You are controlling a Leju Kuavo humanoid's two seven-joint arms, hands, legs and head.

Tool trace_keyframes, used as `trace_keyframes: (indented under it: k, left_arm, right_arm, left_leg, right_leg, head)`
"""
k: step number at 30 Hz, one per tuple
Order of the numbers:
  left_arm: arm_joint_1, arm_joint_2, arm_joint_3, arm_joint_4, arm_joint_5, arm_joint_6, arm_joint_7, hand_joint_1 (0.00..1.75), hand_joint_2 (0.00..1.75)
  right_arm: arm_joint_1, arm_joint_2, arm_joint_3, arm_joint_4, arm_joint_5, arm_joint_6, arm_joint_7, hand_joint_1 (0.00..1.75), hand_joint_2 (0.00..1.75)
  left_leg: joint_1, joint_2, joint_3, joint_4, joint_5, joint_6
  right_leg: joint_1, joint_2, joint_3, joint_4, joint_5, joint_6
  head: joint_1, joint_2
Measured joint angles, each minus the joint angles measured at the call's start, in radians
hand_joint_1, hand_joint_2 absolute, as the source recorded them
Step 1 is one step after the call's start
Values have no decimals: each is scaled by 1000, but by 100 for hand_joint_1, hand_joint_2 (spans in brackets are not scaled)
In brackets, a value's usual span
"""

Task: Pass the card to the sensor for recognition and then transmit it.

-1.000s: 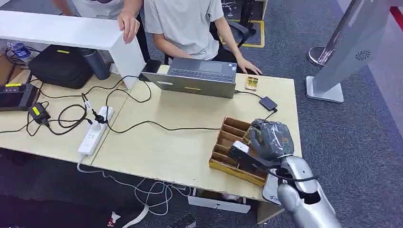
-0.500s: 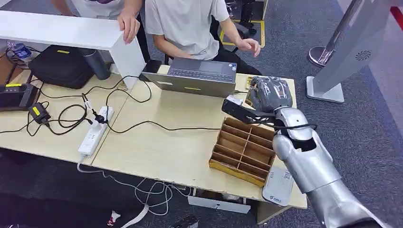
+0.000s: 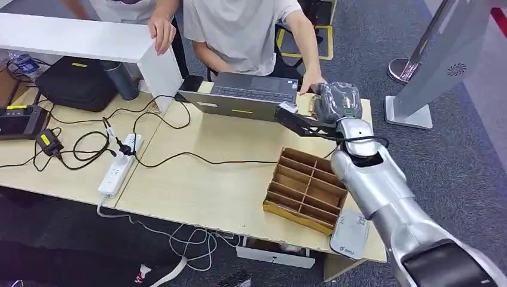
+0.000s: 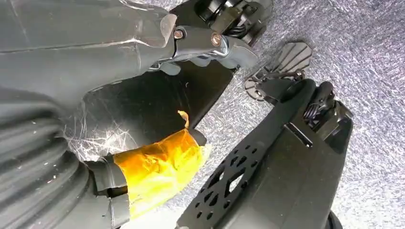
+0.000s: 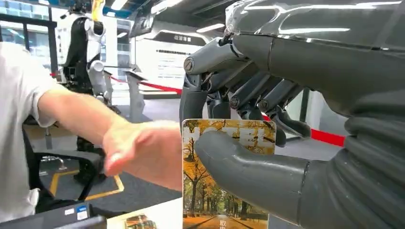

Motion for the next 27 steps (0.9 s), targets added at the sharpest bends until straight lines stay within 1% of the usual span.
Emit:
trace_keyframes:
  k: [5, 8, 9, 11, 14, 17, 27]
  left_arm:
    - [0, 0, 0, 0, 7, -5, 0, 0, 175]
    - [0, 0, 0, 0, 10, -6, 0, 0, 175]
    - [0, 0, 0, 0, 10, -7, 0, 0, 175]
    - [1, 0, 0, 0, 10, -17, -10, 0, 175]
    - [3, -2, 0, 0, 8, -11, -21, 0, 175]
    - [4, -2, 0, 0, 17, 5, -17, 0, 175]
    - [4, -2, 0, 0, 19, 3, -7, 0, 175]
  right_arm:
    - [-15, 21, 0, 50, 10, -8, 6, 175, 175]
    - [-17, 26, 0, 68, 13, -13, 6, 175, 175]
    - [-17, 26, 0, 72, 15, -13, 6, 0, 175]
    - [-17, 26, 0, 80, 19, -14, 1, 0, 175]
    - [-17, 28, -1, 88, 19, -17, 0, 0, 175]
    - [-17, 28, -3, 93, 19, -23, -1, 0, 175]
    - [-17, 22, -9, 95, 22, -44, -10, 0, 175]
  left_leg:
    - [0, 0, 0, 0, 0, 0]
    - [0, 0, 0, 0, 0, 0]
    - [0, 0, 0, 0, 0, 0]
    - [0, 0, 0, 0, 0, 0]
    - [0, 0, 0, 0, 0, 0]
    - [0, 0, 0, 0, 0, 0]
    - [0, 0, 0, 0, 0, 0]
  right_leg:
    - [0, 0, 0, 0, 0, 0]
    - [0, 0, 0, 0, 0, 0]
    - [0, 0, 0, 0, 0, 0]
    - [0, 0, 0, 0, 0, 0]
    - [0, 0, 0, 0, 0, 0]
    - [0, 0, 0, 0, 0, 0]
    - [0, 0, -1, 0, 0, 0]
  head:
    - [0, 0]
    - [0, 0]
    - [0, 0]
    - [0, 0]
    - [0, 0]
    - [0, 0]
    - [0, 0]
